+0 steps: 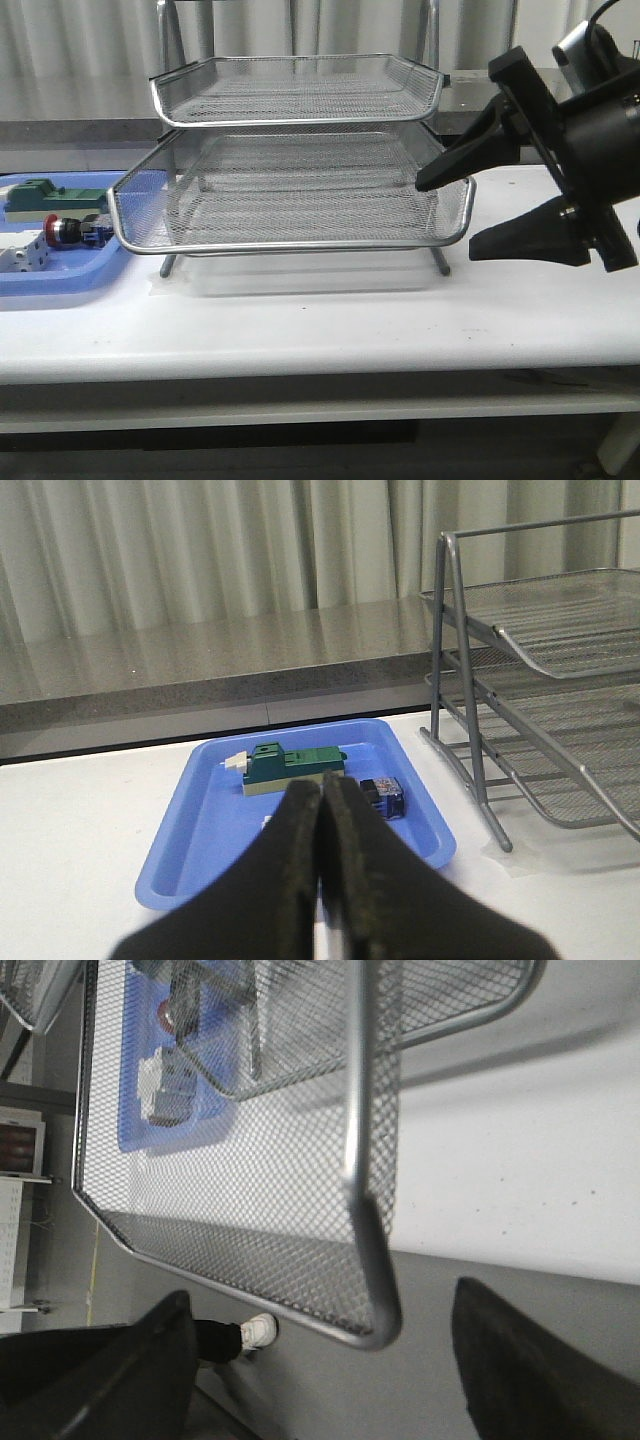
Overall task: Place button on rack with both arms
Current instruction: 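Pull the middle wire tray out toward the robot with the right gripper, then open the right gripper and withdraw it from the tray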
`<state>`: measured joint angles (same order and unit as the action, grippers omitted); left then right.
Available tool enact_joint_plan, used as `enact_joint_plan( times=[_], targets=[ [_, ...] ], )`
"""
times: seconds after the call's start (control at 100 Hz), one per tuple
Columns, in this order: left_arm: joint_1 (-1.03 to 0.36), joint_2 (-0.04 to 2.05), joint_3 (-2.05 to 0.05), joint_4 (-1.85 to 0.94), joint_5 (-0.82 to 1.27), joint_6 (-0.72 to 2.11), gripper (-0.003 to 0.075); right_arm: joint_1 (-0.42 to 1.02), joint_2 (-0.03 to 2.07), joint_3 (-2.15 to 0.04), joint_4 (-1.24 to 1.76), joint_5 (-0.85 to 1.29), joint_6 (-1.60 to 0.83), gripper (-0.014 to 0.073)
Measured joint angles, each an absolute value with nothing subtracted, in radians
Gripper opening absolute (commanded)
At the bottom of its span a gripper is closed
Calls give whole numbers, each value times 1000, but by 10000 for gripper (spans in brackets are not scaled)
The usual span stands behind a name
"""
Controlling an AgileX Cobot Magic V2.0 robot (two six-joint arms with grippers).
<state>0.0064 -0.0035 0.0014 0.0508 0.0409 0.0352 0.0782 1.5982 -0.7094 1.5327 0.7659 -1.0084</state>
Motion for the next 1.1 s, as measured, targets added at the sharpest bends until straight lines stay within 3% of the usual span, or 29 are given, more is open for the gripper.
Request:
enact_joint_plan(
  times=[0.26, 0.67, 1.1],
  targets=[
    [6, -4, 1, 51, 41, 35, -20, 78, 1442, -698, 1263, 726, -842, 540],
    [6, -4, 1, 51, 41, 35, -20, 78, 1009, -698, 608, 689, -386, 516],
    [6, -4, 1, 51, 41, 35, -20, 78, 656, -696, 27, 879, 51, 516]
  ],
)
